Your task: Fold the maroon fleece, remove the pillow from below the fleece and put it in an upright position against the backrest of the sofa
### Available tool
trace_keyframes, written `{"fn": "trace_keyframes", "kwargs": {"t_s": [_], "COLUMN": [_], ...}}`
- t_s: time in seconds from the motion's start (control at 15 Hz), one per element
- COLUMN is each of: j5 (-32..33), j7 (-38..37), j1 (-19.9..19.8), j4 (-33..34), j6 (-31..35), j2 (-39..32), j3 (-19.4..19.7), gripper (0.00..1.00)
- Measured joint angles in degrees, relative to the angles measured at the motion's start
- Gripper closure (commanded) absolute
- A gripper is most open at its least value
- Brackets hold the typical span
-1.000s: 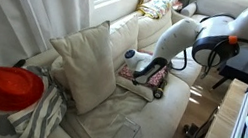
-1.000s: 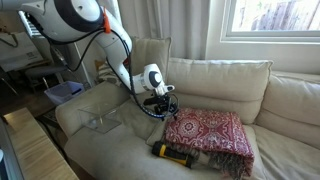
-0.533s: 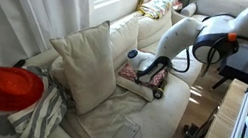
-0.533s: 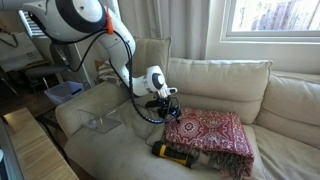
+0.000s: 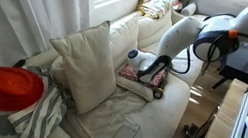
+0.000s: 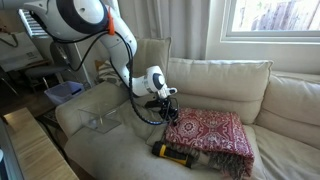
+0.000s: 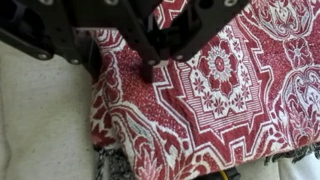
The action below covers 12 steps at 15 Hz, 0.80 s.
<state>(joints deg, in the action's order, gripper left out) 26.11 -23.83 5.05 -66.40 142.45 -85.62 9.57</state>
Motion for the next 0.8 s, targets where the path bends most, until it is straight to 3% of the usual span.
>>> {"fn": "trace_keyframes", "kwargs": {"t_s": [0.13, 0.47, 0.8], "j5": [-0.4, -3.0, -7.0], "j7": [0.2, -0.4, -2.3], "j1": [0.3, 1.7, 0.5], "j4": [0.1, 1.0, 5.6], "j6": [-0.1, -0.9, -4.2], "j2": [0.2, 0.7, 0.8], "j3": [0.5, 4.8, 10.9], "gripper": [0.99, 0.96, 0.96]}}
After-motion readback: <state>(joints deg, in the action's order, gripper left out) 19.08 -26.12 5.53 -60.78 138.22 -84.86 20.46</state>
